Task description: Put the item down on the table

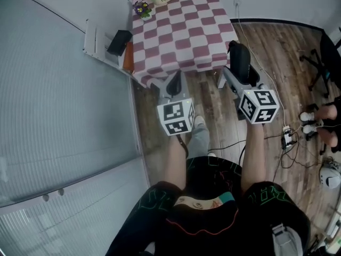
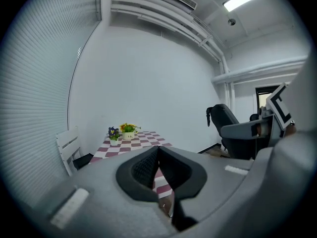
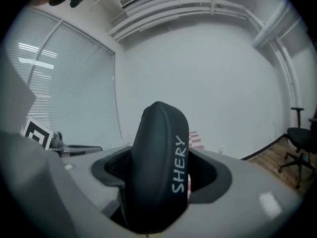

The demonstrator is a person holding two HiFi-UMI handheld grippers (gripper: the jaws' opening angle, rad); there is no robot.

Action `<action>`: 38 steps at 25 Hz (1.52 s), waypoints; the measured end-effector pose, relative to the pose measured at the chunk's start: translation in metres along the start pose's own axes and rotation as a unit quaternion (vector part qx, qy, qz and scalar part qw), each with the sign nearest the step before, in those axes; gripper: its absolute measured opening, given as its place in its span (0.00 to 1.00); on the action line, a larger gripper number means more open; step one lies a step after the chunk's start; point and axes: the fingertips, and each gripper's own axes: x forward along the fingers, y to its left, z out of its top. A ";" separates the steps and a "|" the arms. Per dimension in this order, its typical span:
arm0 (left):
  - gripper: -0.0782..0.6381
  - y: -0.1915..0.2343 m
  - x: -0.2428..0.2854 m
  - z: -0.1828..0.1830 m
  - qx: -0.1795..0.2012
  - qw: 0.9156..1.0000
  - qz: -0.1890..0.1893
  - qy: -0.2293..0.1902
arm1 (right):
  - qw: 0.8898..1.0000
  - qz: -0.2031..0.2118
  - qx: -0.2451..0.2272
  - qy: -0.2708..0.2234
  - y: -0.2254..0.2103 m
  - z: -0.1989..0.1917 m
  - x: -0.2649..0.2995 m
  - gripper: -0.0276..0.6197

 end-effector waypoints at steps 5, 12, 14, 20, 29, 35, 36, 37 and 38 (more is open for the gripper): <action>0.12 0.007 0.046 -0.003 -0.001 1.000 -0.016 0.017 | 1.000 -0.009 0.012 0.014 -0.017 -0.005 0.038 0.58; 0.12 0.007 0.103 -0.002 -0.019 0.998 -0.048 0.024 | 0.999 -0.025 0.017 0.040 -0.039 -0.005 0.081 0.58; 0.12 0.018 0.116 0.001 -0.027 0.998 -0.046 0.023 | 0.999 -0.025 0.009 0.042 -0.040 0.004 0.097 0.58; 0.12 0.060 0.149 0.023 -0.056 0.998 -0.026 0.001 | 0.999 -0.013 -0.029 0.039 -0.029 0.039 0.148 0.58; 0.12 0.118 0.180 0.026 -0.110 0.994 0.013 -0.011 | 0.997 -0.013 -0.060 0.053 -0.022 0.058 0.198 0.58; 0.12 0.093 0.209 0.019 -0.118 0.993 -0.012 -0.001 | 0.995 -0.030 -0.066 0.062 -0.050 0.059 0.197 0.58; 0.12 0.088 0.214 0.017 -0.116 0.993 -0.016 0.002 | 0.995 -0.036 -0.063 0.064 -0.060 0.058 0.196 0.58; 0.12 0.084 0.219 0.015 -0.114 0.993 -0.019 0.005 | 0.995 -0.042 -0.059 0.065 -0.069 0.056 0.197 0.58; 0.12 0.082 0.225 0.014 -0.112 0.994 -0.019 0.007 | 0.995 -0.045 -0.054 0.065 -0.077 0.054 0.199 0.58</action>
